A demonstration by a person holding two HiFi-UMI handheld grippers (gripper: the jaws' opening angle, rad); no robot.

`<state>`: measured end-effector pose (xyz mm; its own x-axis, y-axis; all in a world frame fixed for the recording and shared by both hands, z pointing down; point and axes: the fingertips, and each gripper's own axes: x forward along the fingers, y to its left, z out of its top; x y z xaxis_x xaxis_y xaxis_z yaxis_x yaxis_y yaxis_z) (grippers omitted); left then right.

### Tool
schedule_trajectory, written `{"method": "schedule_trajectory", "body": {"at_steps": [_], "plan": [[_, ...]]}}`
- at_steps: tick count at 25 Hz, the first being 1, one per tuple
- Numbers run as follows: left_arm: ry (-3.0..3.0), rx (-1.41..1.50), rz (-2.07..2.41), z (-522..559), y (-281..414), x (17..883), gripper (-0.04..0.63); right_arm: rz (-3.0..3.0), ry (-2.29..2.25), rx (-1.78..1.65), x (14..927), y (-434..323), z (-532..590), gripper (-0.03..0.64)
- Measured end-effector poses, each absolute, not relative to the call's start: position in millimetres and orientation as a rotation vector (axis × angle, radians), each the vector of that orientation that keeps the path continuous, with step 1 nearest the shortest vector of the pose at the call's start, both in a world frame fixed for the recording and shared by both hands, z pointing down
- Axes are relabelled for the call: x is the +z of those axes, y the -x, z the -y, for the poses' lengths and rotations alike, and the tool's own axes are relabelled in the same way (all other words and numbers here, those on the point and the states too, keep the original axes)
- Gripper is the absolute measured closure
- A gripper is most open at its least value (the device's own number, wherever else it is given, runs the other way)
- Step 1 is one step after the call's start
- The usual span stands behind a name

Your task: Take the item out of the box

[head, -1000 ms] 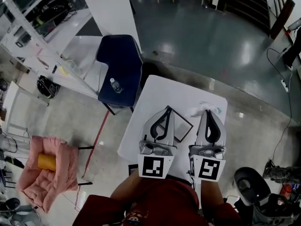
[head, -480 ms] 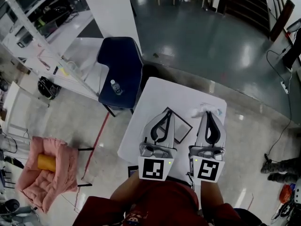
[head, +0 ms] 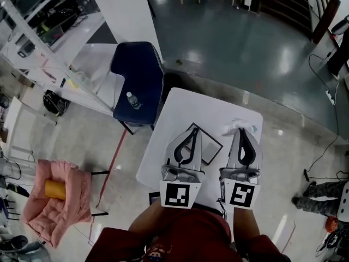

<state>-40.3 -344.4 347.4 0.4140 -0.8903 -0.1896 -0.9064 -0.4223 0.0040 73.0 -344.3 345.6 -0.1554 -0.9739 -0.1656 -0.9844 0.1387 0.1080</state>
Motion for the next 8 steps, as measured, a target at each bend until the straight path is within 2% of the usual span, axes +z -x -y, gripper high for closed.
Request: {"method": "schedule_trajectory", "body": {"at_steps": [8], "plan": [[2.556,0.264,-1.632,346.0,34.8,346.1,0.592,-2.337,2.005,0.286,349.4,-77.3,346.6,0.615]]}}
